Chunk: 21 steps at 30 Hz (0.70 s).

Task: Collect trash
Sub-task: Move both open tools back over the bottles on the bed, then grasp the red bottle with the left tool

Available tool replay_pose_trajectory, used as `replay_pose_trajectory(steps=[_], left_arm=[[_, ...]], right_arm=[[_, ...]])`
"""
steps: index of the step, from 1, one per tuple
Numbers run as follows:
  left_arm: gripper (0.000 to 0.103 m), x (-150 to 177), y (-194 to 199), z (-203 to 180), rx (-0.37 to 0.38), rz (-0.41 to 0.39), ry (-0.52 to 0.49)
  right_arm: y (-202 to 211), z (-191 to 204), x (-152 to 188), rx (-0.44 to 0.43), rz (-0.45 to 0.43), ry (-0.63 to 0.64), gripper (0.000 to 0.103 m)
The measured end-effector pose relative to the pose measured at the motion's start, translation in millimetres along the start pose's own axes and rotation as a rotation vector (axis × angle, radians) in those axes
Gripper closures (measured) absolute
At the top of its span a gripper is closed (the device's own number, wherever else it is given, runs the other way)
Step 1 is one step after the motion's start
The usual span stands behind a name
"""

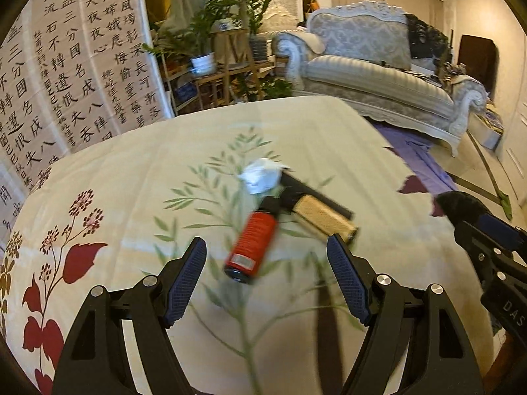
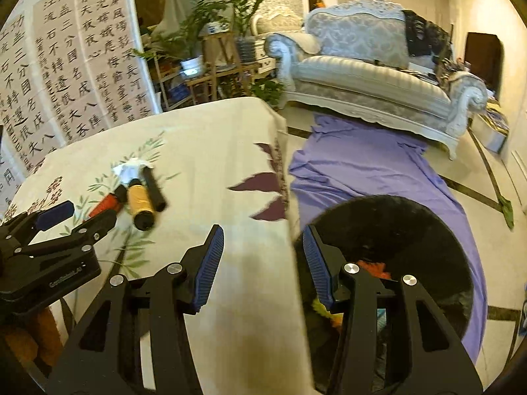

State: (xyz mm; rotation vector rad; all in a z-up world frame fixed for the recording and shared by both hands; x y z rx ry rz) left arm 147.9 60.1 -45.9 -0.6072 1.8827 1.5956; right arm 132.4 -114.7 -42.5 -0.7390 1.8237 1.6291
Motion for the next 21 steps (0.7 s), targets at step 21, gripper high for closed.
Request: replay_pose_trajectory(steps=[21], left_arm=[[0.054,0,-29,19,0.073,0.100,-0.007]], right_arm=[[-16,43,-11,-0.053,0.021,0.061,0.054]])
Point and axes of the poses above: each gripper's, at about its wrist camera, not at the fingertips, and y roughly against the way its jaws point, z to its left, x to its underside, the point moved 4 cm from there along -y, roughly the way its jaws point, and after that the axes turned 14 degrees about x, right-handed, at the moved point
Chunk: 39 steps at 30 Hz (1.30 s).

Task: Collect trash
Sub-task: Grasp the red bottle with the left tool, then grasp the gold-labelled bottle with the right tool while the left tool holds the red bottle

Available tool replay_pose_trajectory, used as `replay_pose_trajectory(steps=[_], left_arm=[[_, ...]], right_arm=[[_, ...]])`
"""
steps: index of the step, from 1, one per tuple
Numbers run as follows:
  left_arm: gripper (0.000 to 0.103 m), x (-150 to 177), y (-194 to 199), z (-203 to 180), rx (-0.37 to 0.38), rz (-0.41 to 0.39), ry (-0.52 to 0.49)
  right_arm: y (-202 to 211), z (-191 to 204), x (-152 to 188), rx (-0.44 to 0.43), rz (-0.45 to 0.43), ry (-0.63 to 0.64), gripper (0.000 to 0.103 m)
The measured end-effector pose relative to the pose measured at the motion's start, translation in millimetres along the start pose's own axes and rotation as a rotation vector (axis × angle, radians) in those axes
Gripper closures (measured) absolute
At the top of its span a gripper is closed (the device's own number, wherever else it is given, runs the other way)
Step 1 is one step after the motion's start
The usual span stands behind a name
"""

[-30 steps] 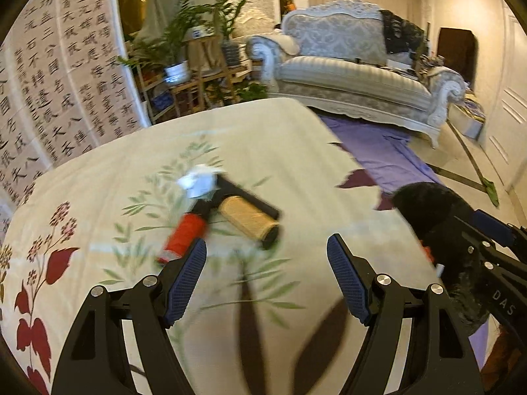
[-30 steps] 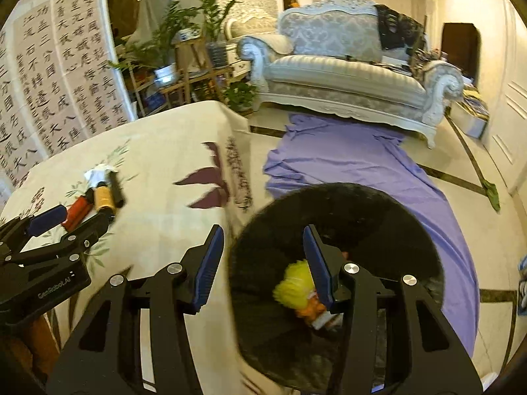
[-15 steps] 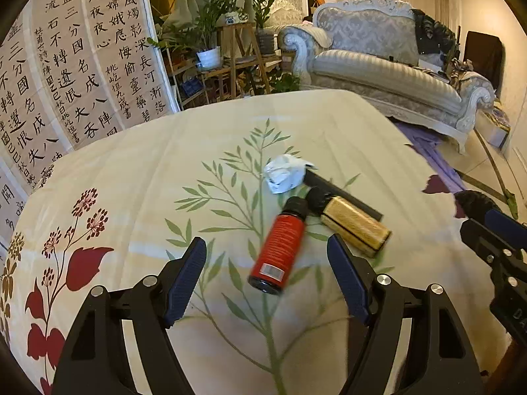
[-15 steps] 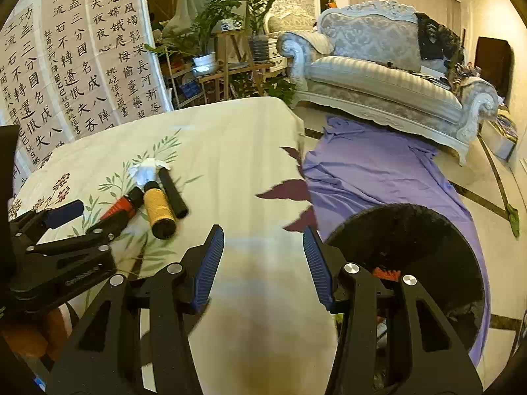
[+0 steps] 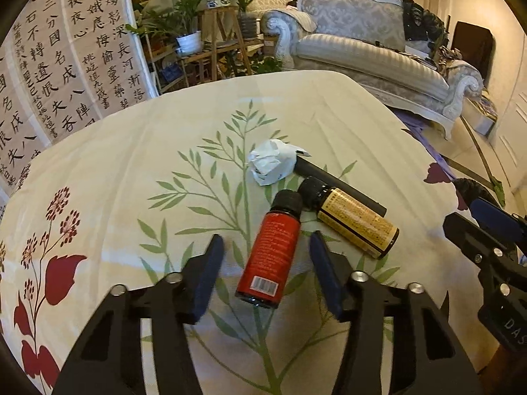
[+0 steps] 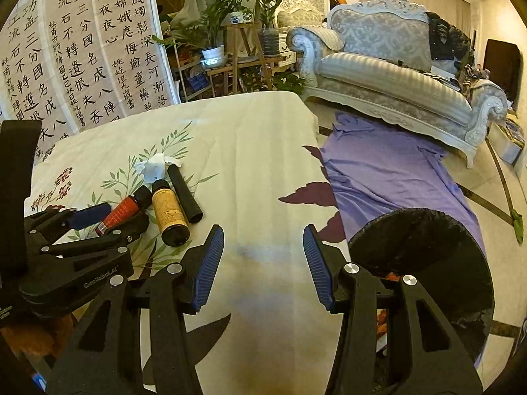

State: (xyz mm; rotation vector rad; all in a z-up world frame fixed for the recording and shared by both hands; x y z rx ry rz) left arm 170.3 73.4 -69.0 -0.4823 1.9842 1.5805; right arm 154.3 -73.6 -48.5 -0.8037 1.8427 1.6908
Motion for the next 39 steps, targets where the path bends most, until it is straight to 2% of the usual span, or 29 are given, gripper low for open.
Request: replay_pose_trajectory(steps=[6,15,22,29,39], left_arm=[[0.078,0,1,-4,0.008,-0.007,-0.027],[0.078,7,13,9,0.029,-0.012,0.008],[0.078,14,29,35,-0.012,-0.027,0.045],[0.078,21,33,62,-0.059,-0.029,0.088],[0.078,24,34,70,-0.059,-0.039,0.094]], right_arm=[[0,7,-1,-0.008,0.001,0.015,0.054],[2,24,-6,-0.032,-0.008,0.050,0.054],[4,49,-13,-0.076,-0.017,0.093,0.055],[-6,79,-18,-0.111,-0.004,0.157,0.065],[-14,97,-9,-0.120,0.034,0.197,0.065]])
Point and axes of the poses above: each gripper's, at about its wrist camera, not at the fingertips, and y roughly against the way its jaws point, z to its left, x to its underside, the point moved 4 cm from there along -y, roughly the way its jaws point, and after that the axes turned 14 degrees about x, right-handed, at the moved point
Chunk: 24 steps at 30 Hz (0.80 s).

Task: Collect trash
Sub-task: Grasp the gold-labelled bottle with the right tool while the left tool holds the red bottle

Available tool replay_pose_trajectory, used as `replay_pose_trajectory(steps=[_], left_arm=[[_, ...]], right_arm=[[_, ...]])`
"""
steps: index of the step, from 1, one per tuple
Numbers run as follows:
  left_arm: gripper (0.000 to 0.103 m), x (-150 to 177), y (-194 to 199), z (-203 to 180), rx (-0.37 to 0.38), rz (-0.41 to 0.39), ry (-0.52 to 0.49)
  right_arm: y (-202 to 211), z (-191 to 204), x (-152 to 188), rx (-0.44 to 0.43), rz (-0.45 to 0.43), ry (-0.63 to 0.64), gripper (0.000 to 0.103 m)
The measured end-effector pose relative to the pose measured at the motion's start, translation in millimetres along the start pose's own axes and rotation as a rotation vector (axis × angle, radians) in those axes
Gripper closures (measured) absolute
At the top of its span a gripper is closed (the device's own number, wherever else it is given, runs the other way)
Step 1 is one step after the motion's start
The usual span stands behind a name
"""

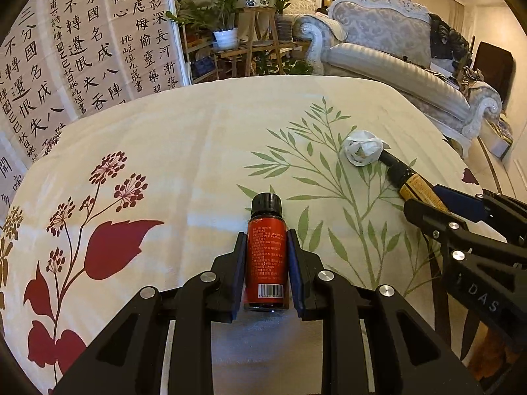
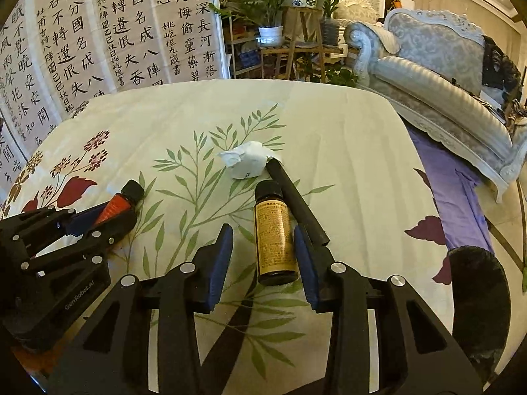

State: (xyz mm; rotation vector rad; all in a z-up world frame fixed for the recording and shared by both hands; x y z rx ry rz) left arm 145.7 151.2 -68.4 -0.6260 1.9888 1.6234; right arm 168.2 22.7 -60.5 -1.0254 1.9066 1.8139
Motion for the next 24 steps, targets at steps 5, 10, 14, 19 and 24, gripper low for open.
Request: replay_pose_trajectory(steps=[5,10,14,19,24], left_arm=[[0.078,1,0,0,0.003,-0.003,0.004],[0.078,1,1,0,0.002,-0.003,0.003],[0.078,1,0,1,0.001,-0.002,0.003],[0.078,2,0,0,0.002,-0.003,0.003],[0.078,0,4,0,-0.001,-0.012,0.002]], right_arm=[[-6,5,-3,0.001,0.012,0.003,0.065],[-9,7,-3,0.004,0.027,0.007,0.079],[-9,8,-2,0.006,0.029,0.009,0.080],[-2,7,3,0.003,0.018,0.000,0.080],[8,-1,11,0.005,0.010,-0.026,0.080]])
Point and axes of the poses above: each gripper's, at about its wrist camera, not at the fingertips, and y roughly against the way its jaws point, z to its left, x to its underside, the point moved 4 cm from there along -y, roughly the way its jaws point, and after that the axes turned 14 degrees about x, right-handed, at the moved point
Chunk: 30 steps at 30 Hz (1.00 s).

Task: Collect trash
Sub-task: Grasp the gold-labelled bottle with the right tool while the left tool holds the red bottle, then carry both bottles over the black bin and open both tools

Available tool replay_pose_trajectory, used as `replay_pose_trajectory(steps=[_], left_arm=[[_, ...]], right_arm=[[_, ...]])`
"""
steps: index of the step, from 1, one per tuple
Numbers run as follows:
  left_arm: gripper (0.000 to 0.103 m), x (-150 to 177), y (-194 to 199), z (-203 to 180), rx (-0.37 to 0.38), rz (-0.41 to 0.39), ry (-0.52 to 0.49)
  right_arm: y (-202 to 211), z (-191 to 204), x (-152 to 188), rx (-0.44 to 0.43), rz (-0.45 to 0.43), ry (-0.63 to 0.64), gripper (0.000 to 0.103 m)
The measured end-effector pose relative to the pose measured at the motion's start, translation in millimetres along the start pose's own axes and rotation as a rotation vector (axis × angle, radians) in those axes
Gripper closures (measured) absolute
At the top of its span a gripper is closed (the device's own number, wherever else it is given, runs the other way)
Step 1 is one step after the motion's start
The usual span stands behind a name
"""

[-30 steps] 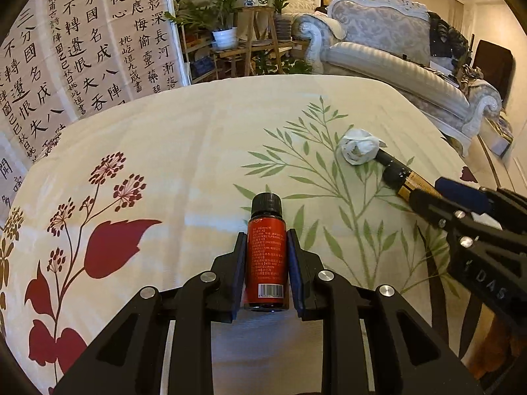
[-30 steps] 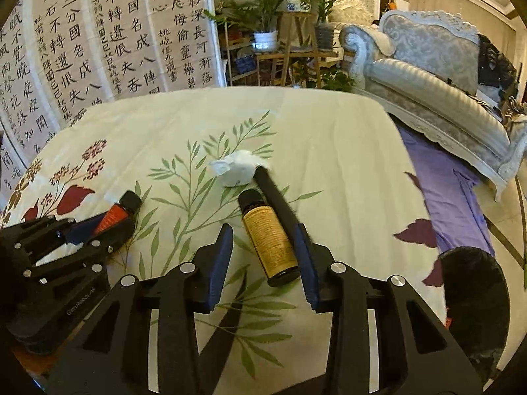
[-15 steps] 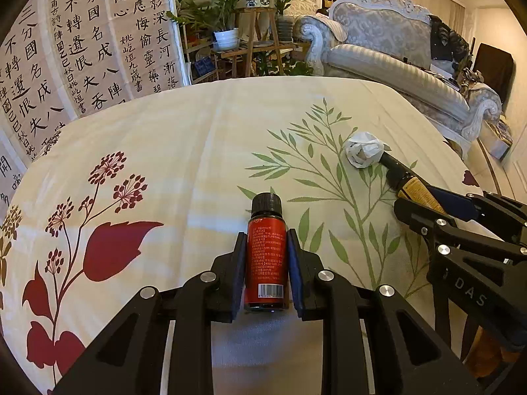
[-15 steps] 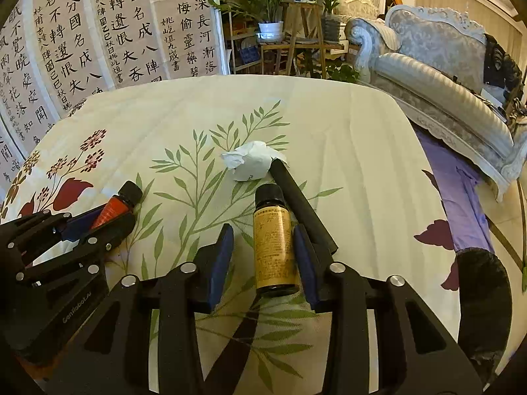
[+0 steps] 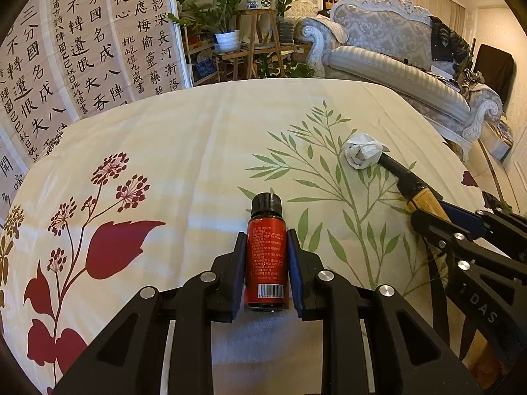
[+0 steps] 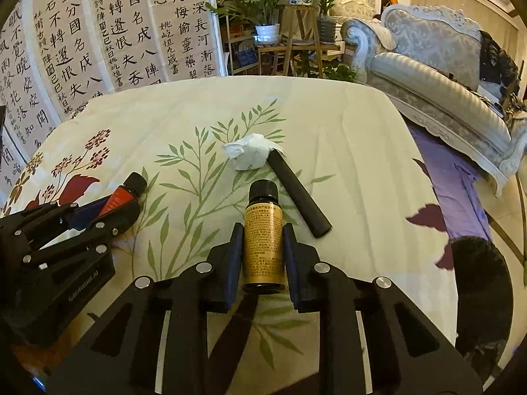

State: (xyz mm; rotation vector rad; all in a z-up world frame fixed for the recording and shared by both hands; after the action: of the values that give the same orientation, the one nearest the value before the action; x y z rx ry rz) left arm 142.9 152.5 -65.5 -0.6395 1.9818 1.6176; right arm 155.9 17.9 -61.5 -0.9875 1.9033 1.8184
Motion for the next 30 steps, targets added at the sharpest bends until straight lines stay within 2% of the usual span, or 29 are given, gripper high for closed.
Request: replay_pose_trajectory(steps=[12,30], left_arm=[[0.078,4,15,-27,0.046,-0.016,-0.032],[0.078,14,16,-126,0.145,-0.028,-0.159]], right_arm=[[26,-40,18,0.044,-0.023,-0.068,0.080],[66,-136,69,0.183,-0.049,-0.220,0.080]])
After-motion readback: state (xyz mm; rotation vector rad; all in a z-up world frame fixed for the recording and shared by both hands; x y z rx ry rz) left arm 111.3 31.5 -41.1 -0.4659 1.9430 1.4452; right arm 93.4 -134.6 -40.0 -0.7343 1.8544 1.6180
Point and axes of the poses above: each gripper's, at about its wrist camera, not at the fingertips, and y roughly against the way its jaws point, z to its left, x to its underside, the point moved 4 cm from there along -y, roughly the way its jaws point, and after that the axes turned 14 degrees about x, right-handed, at the moved point
